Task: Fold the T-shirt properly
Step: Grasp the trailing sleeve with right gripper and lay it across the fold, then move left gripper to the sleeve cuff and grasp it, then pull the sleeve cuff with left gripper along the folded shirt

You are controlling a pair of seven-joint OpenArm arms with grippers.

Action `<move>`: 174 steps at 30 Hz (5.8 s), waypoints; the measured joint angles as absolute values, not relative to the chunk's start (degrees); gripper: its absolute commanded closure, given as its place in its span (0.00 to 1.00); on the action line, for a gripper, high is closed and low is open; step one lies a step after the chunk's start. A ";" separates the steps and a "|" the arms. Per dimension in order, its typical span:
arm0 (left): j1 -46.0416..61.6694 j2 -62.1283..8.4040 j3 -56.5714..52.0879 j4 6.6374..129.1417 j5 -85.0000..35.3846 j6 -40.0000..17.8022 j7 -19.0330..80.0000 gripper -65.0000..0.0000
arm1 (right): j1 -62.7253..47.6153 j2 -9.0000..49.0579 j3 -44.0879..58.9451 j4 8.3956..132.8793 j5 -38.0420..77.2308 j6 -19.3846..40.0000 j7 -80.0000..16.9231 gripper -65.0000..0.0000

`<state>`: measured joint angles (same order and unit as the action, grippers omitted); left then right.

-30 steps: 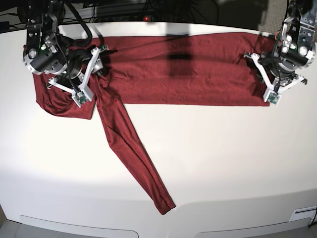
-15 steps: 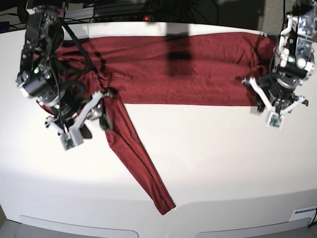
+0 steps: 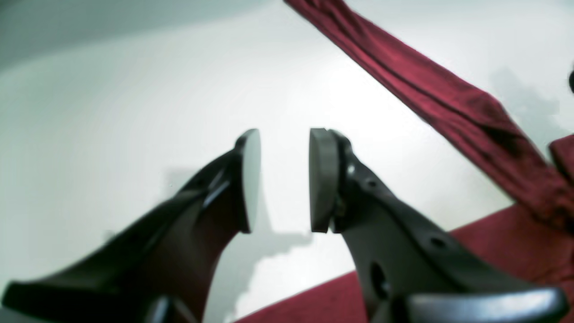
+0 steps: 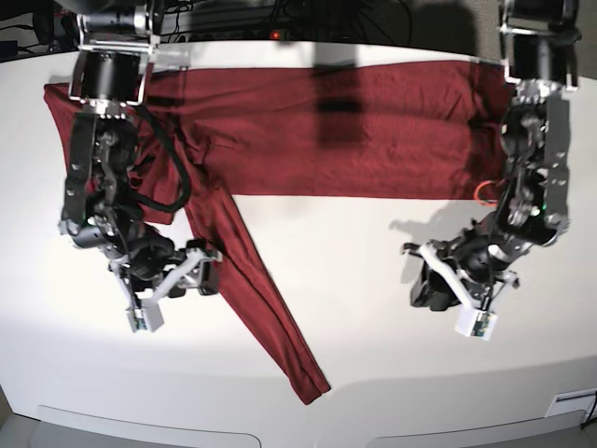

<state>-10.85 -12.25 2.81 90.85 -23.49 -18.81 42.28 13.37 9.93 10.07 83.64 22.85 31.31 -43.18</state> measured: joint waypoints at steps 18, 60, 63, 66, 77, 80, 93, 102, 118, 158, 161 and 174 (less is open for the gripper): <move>-14.31 -11.25 5.28 84.29 -22.79 -19.55 46.30 0.72 | 37.45 2.57 10.09 37.67 2.74 28.49 -27.73 0.47; -14.31 -13.82 5.30 84.31 -22.79 -19.55 46.48 0.72 | 29.61 4.58 -33.08 45.34 48.84 41.06 -68.45 0.58; -14.31 -13.82 5.30 84.31 -22.79 -19.55 46.48 0.72 | 27.05 4.60 -33.30 50.48 49.50 40.84 -71.24 0.58; -14.31 -13.82 5.30 84.31 -22.79 -19.55 46.50 0.72 | 25.36 4.62 -32.84 55.24 48.16 40.77 -69.69 0.58; -14.31 -13.80 5.32 84.31 -22.70 -25.54 41.50 0.72 | 24.56 5.63 -10.76 73.56 39.09 39.75 -67.09 0.58; -14.41 -13.39 5.28 83.94 -22.61 -25.67 39.64 0.72 | 24.43 5.52 -1.72 78.46 36.18 39.75 -65.17 0.58; -27.29 2.35 15.03 59.96 -1.08 -16.08 35.64 0.72 | 23.53 6.24 24.14 89.78 40.18 39.72 -67.77 0.58; -33.28 2.48 16.78 39.94 -0.36 -10.04 30.55 0.67 | 21.54 6.68 24.75 89.73 42.35 39.72 -69.08 0.58; -33.41 3.16 16.84 38.00 6.66 -10.46 29.06 1.00 | 21.47 6.85 24.67 89.73 42.57 39.72 -69.52 0.58; -33.17 -14.13 16.71 37.82 3.16 -3.57 31.66 1.00 | 19.22 7.90 -5.78 64.12 7.64 39.90 -44.64 0.58; -33.19 -14.13 16.71 37.82 3.14 -3.57 31.68 1.00 | 19.20 9.93 -5.78 64.10 7.64 39.88 -44.86 0.74; -33.19 -14.11 16.71 38.09 3.11 -3.60 32.23 1.00 | 20.73 12.40 -5.80 61.56 8.43 38.39 -43.09 1.00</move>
